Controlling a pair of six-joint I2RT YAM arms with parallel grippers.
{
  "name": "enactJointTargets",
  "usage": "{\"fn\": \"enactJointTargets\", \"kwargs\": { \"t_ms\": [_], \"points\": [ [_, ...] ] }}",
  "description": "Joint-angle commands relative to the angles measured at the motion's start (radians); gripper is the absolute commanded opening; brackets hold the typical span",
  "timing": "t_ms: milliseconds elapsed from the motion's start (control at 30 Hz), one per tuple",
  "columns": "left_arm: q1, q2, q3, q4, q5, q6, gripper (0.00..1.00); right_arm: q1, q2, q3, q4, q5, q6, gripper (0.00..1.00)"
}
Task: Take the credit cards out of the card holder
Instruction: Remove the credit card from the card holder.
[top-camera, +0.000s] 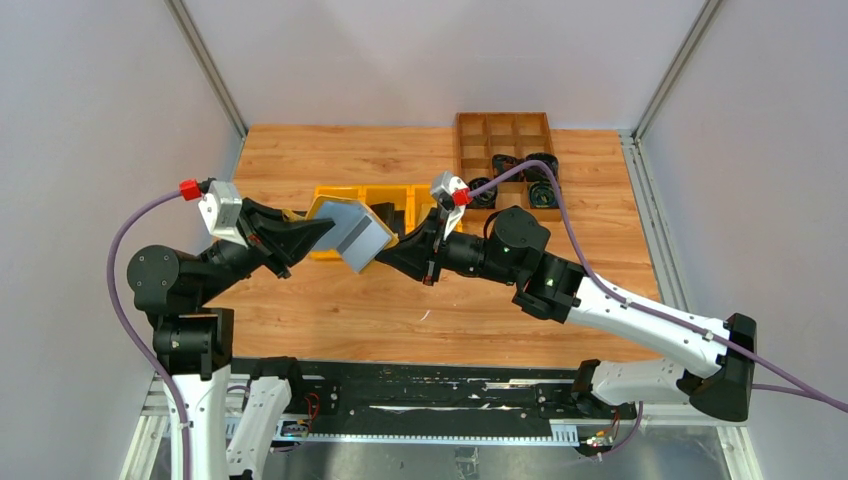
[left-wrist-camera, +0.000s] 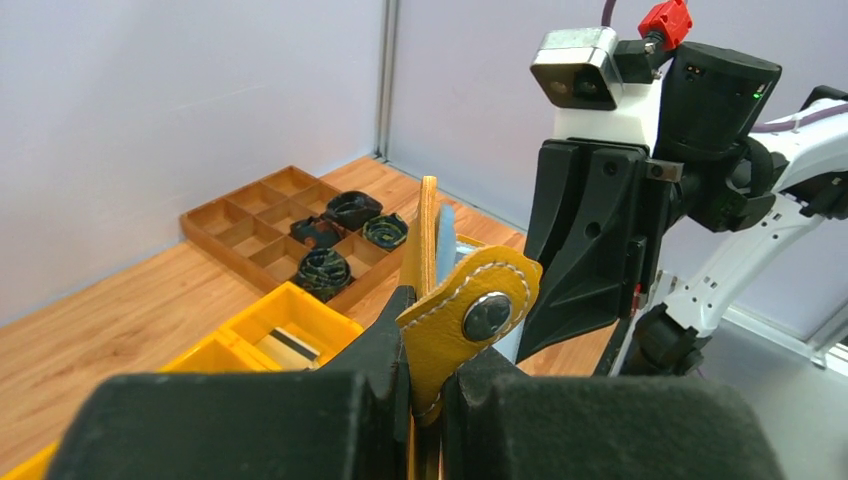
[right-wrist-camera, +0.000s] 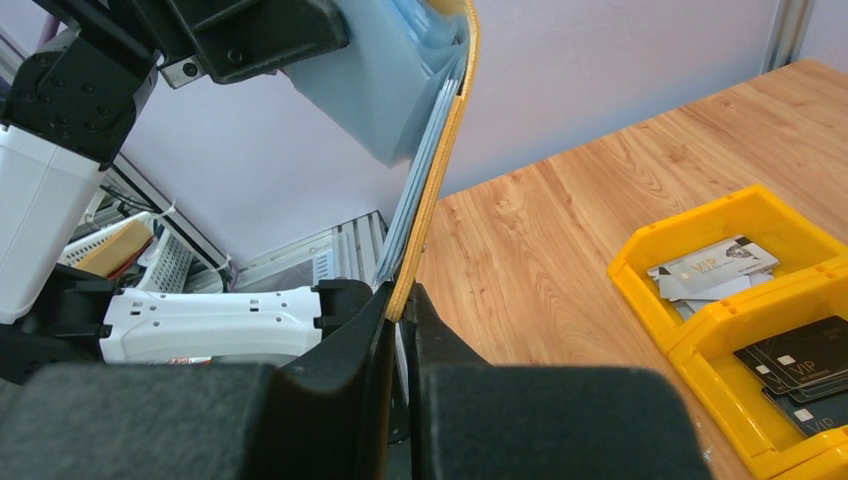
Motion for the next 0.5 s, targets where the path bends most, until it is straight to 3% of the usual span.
{"fn": "enactJointTargets", "kwargs": {
  "t_ms": [0, 300, 467],
  "points": [
    [0.003, 0.005, 0.009, 0.031, 0.051, -0.051, 0.0, -0.005, -0.01, 0.001, 0.085, 0.055, 0.002, 0.15],
    [0.003, -0.004, 0.002, -0.003, 0.053, -0.008, 0.0, -0.005, 0.019, 0.02, 0.112, 0.036, 0.046, 0.27],
    [0.004, -0.001, 0.012, -0.008, 0.047, -0.005, 0.0, -0.005, 0.029, 0.024, 0.097, -0.072, 0.026, 0.45]
  ]
}}
